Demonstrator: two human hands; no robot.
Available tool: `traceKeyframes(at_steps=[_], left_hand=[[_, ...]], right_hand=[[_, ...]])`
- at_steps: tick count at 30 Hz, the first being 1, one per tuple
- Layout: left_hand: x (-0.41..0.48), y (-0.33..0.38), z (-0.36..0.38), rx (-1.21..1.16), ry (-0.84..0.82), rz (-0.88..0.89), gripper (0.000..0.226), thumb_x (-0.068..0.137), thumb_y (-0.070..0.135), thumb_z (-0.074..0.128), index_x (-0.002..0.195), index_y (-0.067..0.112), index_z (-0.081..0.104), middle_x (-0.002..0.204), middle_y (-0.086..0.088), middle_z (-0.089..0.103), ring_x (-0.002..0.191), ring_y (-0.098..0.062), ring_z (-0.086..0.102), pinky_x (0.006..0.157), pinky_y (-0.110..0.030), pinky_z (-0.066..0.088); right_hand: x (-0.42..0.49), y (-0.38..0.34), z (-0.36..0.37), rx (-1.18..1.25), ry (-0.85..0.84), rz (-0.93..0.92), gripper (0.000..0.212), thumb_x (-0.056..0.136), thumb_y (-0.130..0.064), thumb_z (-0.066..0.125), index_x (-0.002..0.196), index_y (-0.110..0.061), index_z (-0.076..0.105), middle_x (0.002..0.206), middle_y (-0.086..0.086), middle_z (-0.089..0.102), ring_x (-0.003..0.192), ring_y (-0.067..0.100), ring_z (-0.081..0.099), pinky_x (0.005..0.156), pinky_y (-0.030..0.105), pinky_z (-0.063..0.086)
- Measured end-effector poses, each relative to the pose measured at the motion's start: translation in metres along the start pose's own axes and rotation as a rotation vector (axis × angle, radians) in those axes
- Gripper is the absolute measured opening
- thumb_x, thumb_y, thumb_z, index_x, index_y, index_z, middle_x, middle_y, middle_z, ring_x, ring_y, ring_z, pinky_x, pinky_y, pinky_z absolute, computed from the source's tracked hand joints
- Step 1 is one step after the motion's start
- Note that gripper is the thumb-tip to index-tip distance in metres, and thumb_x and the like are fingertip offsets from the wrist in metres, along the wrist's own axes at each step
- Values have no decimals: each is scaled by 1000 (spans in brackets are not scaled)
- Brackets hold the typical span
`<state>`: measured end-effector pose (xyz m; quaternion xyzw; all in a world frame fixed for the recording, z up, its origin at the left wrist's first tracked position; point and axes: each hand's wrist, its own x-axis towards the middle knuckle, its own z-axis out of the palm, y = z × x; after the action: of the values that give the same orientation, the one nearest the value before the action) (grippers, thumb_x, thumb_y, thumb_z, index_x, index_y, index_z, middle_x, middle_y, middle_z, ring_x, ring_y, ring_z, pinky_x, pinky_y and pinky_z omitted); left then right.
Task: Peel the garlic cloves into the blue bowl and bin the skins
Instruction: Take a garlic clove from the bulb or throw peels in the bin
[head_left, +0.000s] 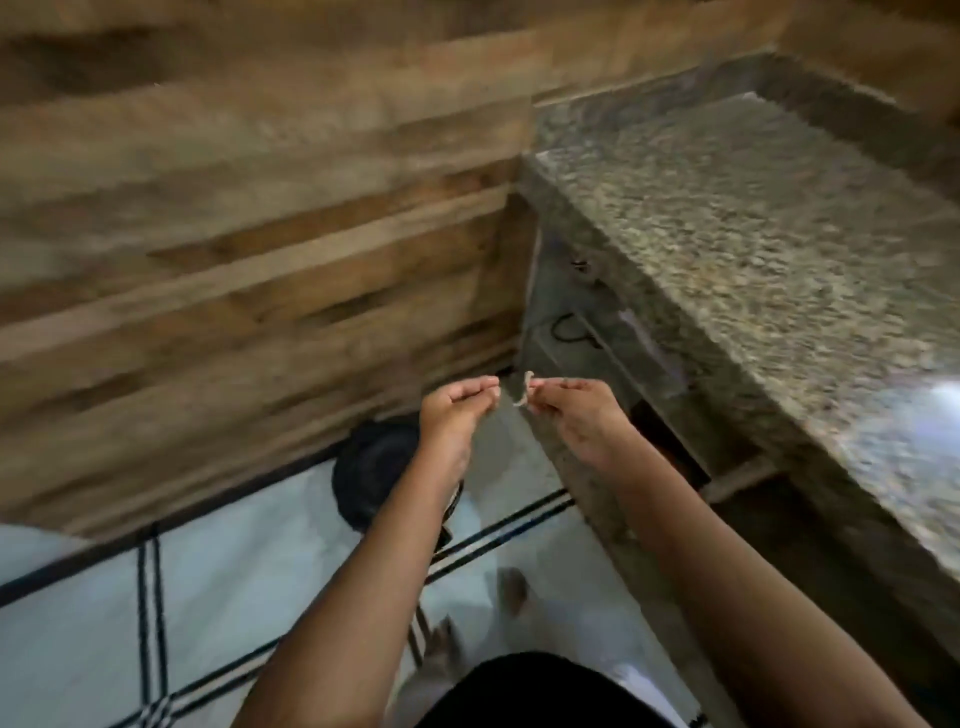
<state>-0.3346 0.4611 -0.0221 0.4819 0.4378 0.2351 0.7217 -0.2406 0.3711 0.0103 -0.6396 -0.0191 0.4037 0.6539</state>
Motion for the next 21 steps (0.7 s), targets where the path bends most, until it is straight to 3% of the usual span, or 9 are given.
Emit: traceKeyframes(at_steps=[3,5,8,11,15,18,19,21], left_hand=[[22,6,-48,-77,85,-40,20,84,-8,60,103,-11,64,72,-2,65,72,-11,58,74,-17,47],[36,7,-75,-100,137,-66,19,84,-8,60,103,-10,63,74,-2,66,75,-11,59,73,-14,48],[53,6,-109,-117,232,-96,20,83,-9,60,103,-11,63,79,-5,65,75,-11,61,67,-12,52],[70,4,-132,-83,295,-139,18,83,-9,61,101,-10,65,76,-3,65,69,-9,62,65,-12,53],[100,-15,-147,-21,346,-219,20,83,-10,62,102,-10,65,84,-9,65,71,-13,60,64,-12,53],[128,-51,-157,23,370,-307,22,81,-13,61,103,-11,66,94,-13,65,74,-19,61,66,-15,53],[137,-65,-160,33,376,-352,21,81,-14,61,102,-11,66,95,-13,66,74,-19,60,67,-16,53],[157,-98,-168,36,368,-444,12,82,-13,60,90,-7,68,83,-6,71,73,-17,60,69,-22,52]], right_hand=[[24,13,52,-66,-60,72,17,87,12,53,101,18,58,72,11,57,64,17,55,53,15,50],[41,25,80,-119,-106,115,8,86,12,54,83,10,60,73,12,56,65,17,55,51,14,50],[68,42,112,-199,-150,184,17,84,14,55,74,1,57,73,12,56,66,17,55,48,14,50],[96,60,138,-223,-155,264,19,83,16,56,70,2,56,71,13,55,65,19,55,49,18,52],[133,93,158,-312,-130,353,26,81,18,56,61,1,55,68,12,53,62,20,53,68,30,50],[165,129,166,-390,-99,421,12,78,19,55,66,17,57,66,10,49,61,24,47,62,40,48],[176,144,166,-443,-90,445,15,77,18,54,62,15,57,64,10,47,60,24,44,59,42,46],[200,175,166,-520,-86,497,29,78,15,53,56,-3,52,60,7,47,58,20,44,59,34,42]])
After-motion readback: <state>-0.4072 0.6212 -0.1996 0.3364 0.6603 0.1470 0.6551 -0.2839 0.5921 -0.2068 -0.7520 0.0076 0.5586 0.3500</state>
